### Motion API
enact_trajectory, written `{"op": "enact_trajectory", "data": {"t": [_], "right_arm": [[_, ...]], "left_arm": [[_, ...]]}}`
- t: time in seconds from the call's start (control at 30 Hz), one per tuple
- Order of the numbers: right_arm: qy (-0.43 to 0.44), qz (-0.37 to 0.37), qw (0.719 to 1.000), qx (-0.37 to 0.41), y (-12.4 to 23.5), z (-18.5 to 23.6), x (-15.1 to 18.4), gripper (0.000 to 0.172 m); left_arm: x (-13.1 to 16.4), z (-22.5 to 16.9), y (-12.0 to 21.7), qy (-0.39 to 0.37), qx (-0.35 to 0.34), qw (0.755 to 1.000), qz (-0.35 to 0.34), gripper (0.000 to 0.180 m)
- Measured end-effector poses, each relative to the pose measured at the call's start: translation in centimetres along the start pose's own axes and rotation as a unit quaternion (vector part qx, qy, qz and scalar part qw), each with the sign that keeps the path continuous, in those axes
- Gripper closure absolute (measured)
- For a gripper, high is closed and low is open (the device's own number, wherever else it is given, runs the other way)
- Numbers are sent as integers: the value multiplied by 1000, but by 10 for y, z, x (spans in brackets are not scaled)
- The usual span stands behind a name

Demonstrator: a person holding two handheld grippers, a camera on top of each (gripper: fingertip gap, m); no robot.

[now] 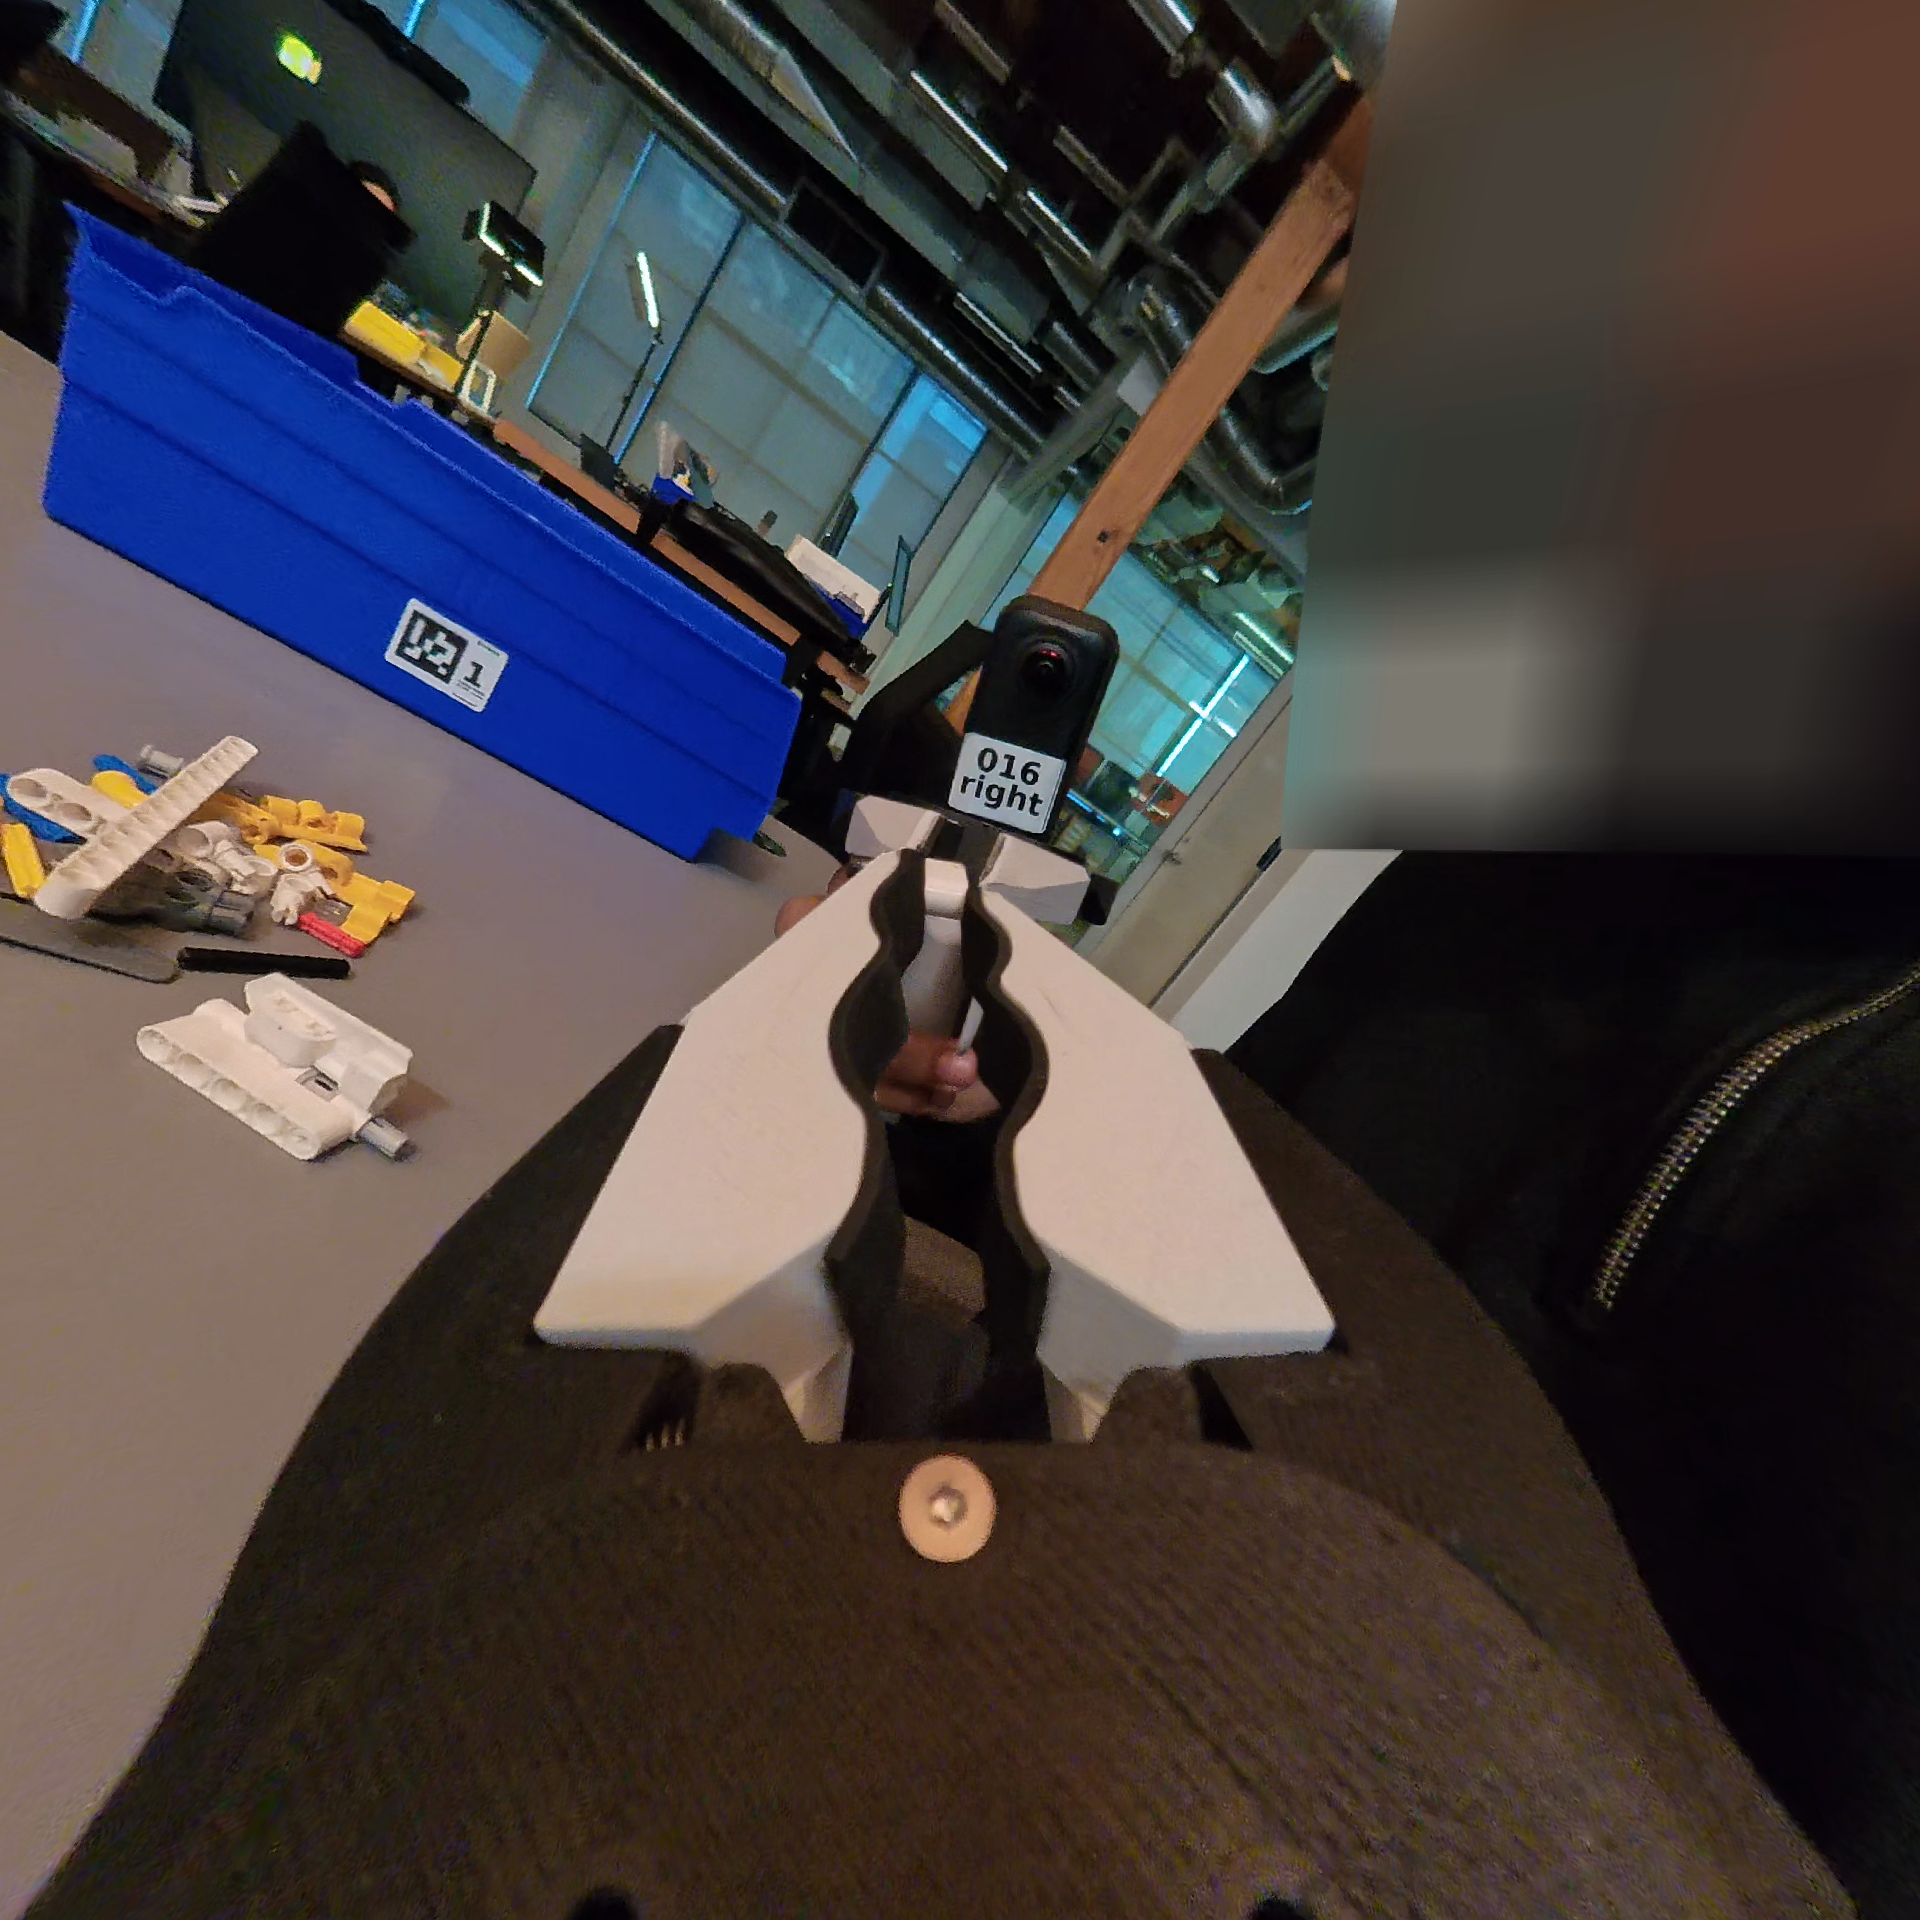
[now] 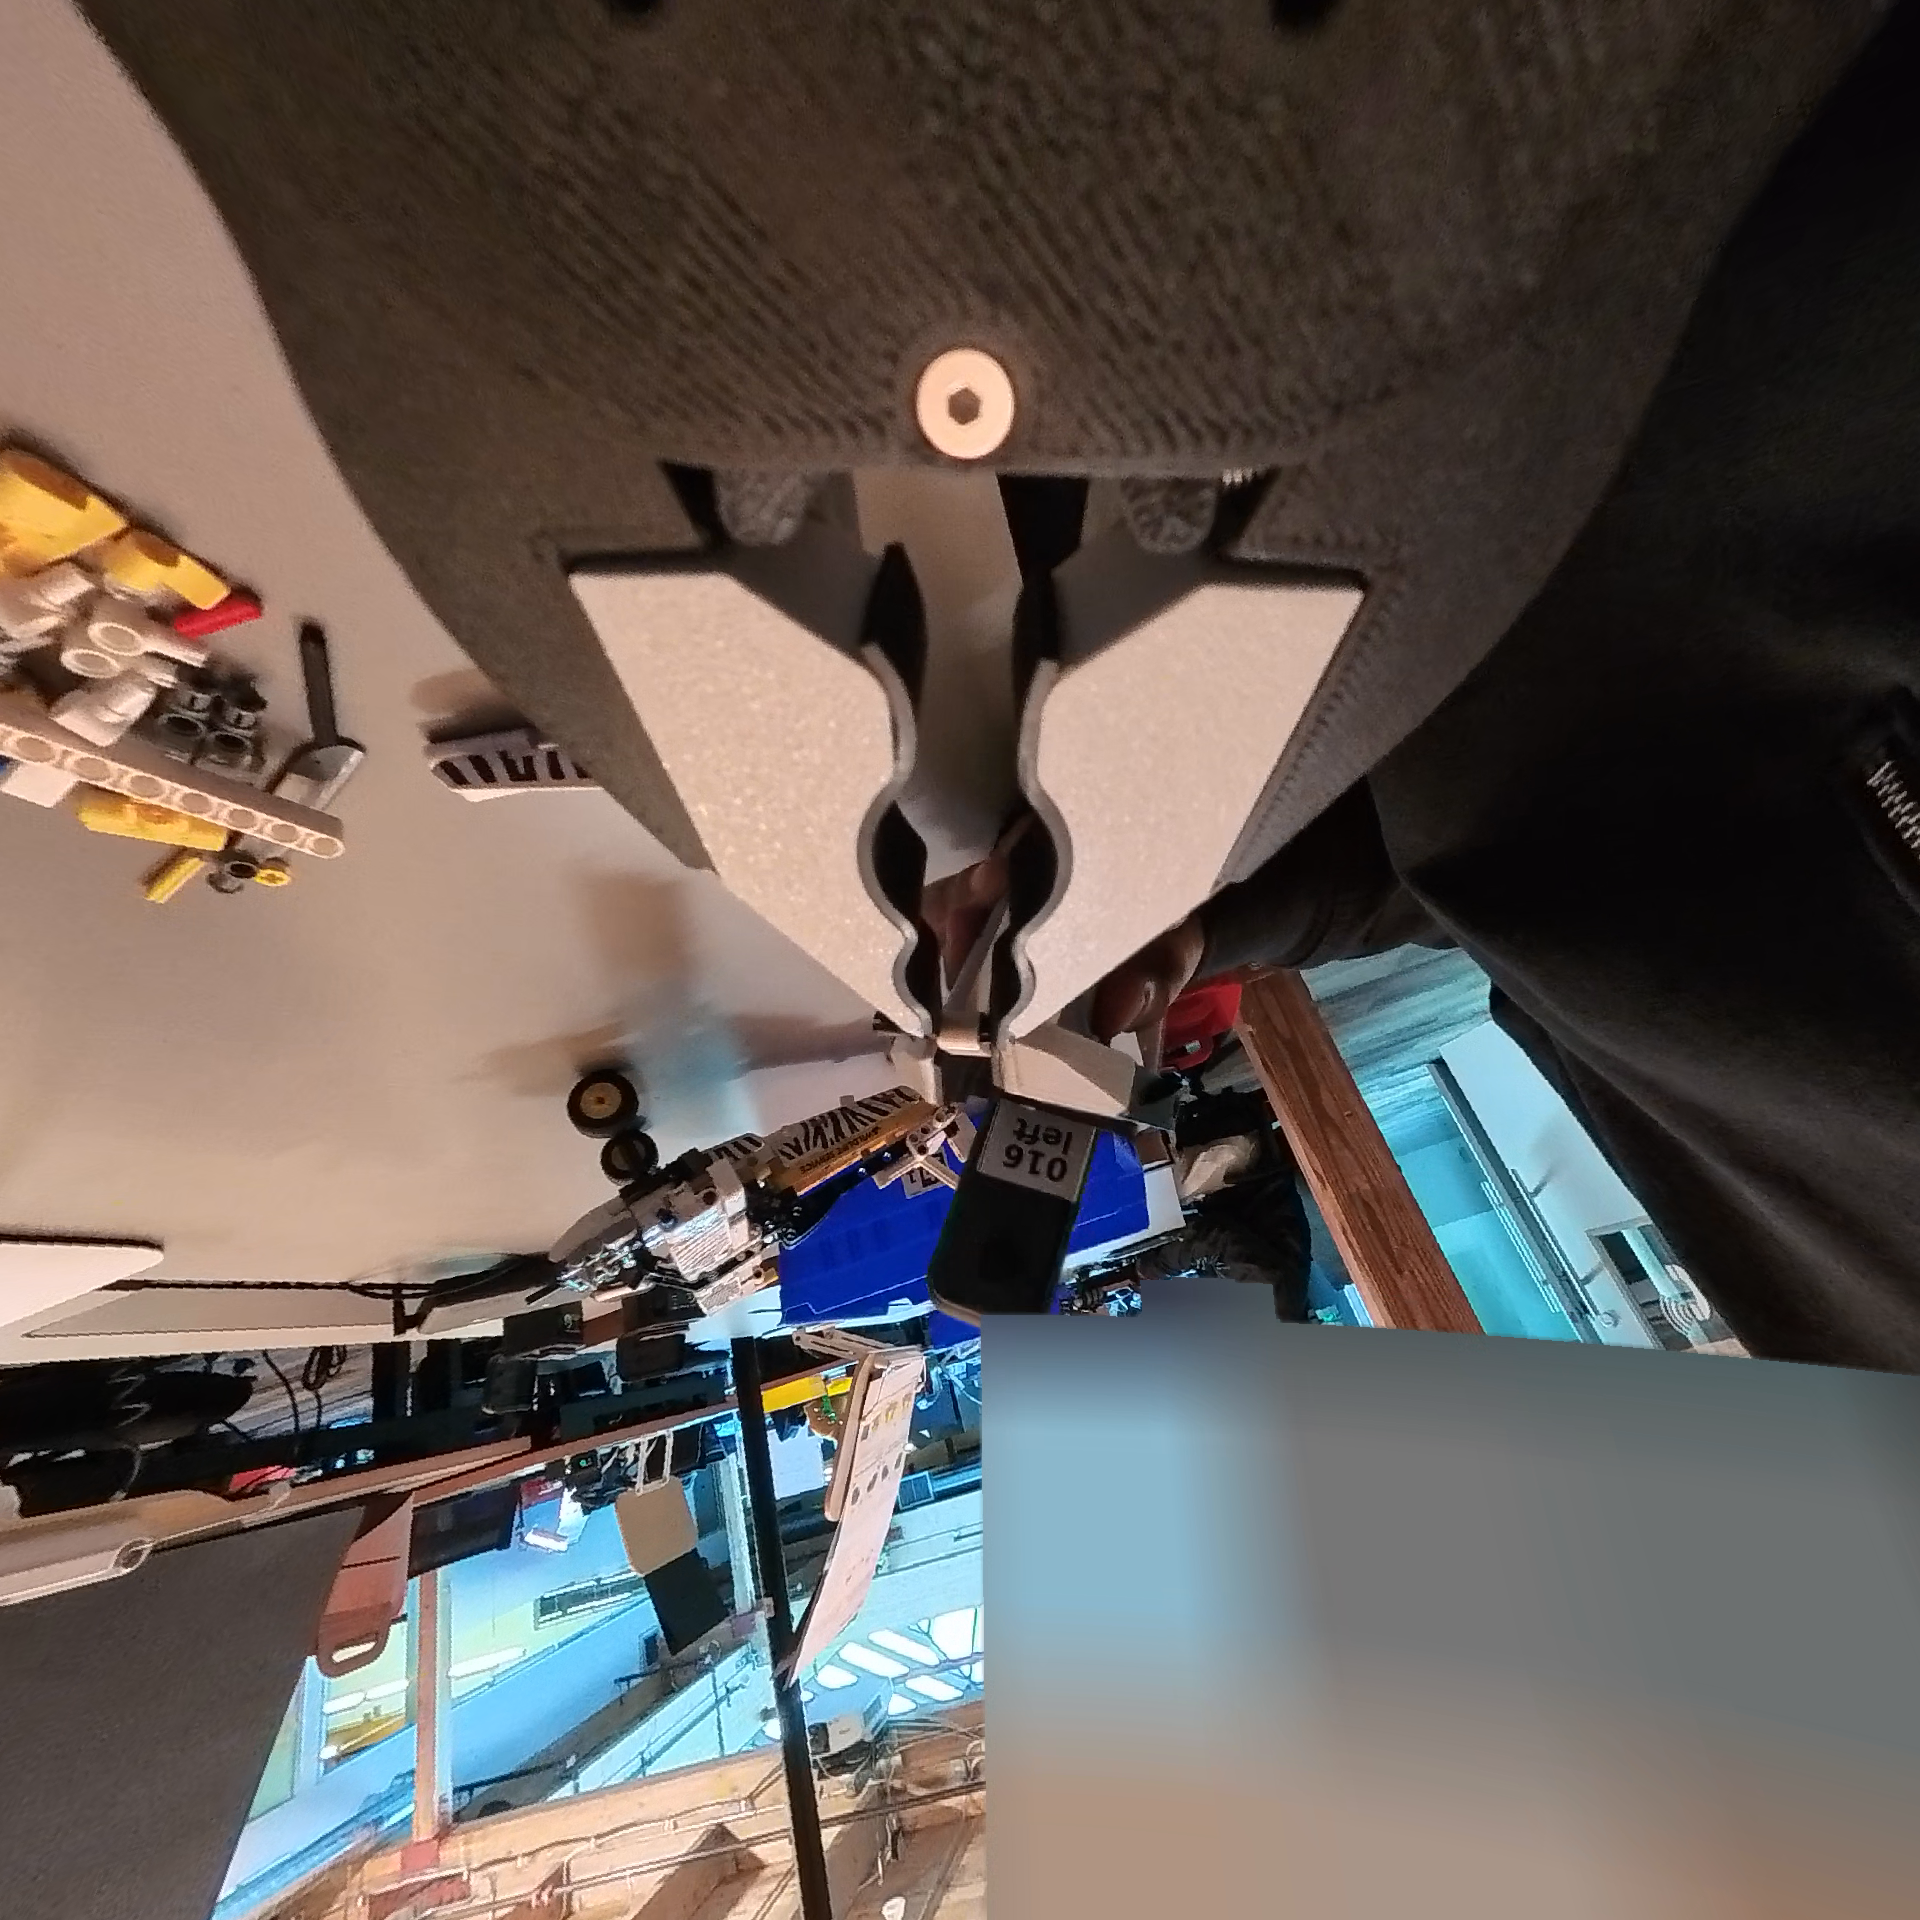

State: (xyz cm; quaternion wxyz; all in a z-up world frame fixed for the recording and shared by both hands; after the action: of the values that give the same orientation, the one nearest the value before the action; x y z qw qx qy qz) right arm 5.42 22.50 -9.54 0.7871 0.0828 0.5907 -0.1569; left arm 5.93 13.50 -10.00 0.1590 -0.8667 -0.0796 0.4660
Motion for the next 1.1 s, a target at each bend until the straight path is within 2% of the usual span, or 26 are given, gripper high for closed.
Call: {"op": "enact_trajectory", "data": {"t": [1.1], "right_arm": [[18, 38, 999, 30, 4, -6, 3, 167]], "left_arm": [[6, 6, -1, 0, -47, 999, 11, 177]]}}
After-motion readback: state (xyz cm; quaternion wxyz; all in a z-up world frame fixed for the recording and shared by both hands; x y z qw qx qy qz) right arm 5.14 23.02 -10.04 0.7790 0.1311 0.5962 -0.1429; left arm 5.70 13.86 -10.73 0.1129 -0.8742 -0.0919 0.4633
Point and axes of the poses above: each gripper's, where its closed fingertips meet, y back along the fingers, x out of its underside, z = x × y across the jaws, the point moved 5 cm from there along y, back along the fingers, and after that the axes turned 12 degrees about x, right-handed, at the moved point
